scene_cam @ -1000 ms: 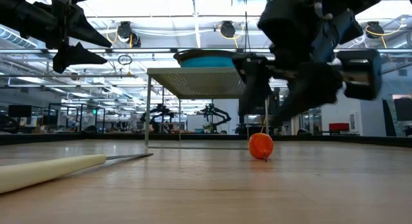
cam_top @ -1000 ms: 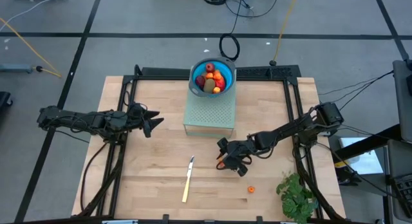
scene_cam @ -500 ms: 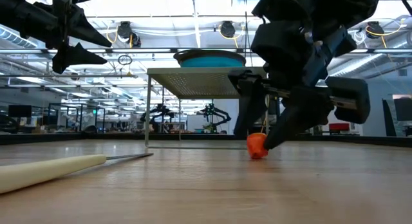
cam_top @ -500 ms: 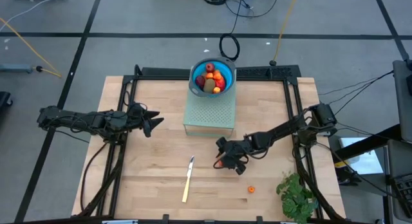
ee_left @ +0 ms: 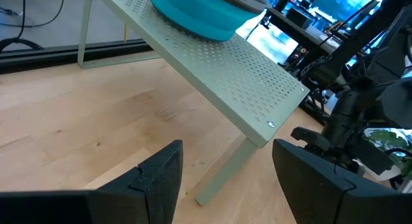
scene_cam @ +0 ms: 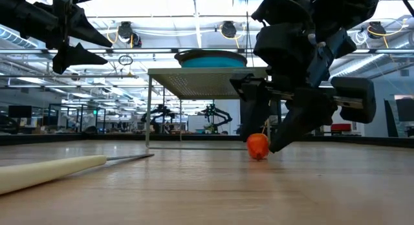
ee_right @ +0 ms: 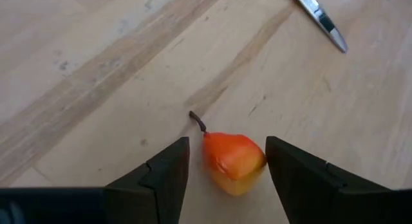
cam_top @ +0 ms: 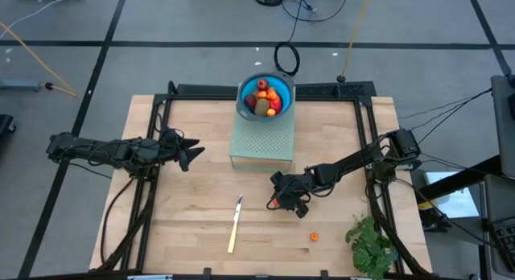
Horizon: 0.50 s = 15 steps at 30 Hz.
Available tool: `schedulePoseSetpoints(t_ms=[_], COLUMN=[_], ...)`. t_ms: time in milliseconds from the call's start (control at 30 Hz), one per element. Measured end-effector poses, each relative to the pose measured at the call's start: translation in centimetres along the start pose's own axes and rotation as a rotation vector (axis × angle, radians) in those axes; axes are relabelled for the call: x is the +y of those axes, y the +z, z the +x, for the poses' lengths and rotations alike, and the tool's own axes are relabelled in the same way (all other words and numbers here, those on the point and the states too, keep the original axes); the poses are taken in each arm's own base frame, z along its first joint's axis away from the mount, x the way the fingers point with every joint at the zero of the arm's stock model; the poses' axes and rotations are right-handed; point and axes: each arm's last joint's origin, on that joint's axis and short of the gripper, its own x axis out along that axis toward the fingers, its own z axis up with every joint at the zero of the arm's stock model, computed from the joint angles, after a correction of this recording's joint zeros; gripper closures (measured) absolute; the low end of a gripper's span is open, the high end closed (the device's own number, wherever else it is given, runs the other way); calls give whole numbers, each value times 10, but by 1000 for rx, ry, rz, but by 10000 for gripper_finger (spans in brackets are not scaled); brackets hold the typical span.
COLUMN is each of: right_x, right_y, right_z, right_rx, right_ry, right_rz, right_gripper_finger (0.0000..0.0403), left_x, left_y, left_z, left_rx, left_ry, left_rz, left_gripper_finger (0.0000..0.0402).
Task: Pick & Place Fruit
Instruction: Put the peach into the blue strainer bowl on the shelf
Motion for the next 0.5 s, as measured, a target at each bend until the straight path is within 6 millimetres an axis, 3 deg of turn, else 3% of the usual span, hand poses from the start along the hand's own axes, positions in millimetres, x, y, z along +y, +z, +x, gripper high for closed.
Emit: schedulePoseSetpoints(t_ms=[500], right_x=[1], right_y=[-2], right_z=[0], right_rx=[17], right_ry=[9], right_rz=[10], right_gripper_finger=[261], left_x=[0], left_y=[0], left_z=[0], left_rx=[0], left_ry=[0], left_rz=[-26], left_gripper_finger=[160])
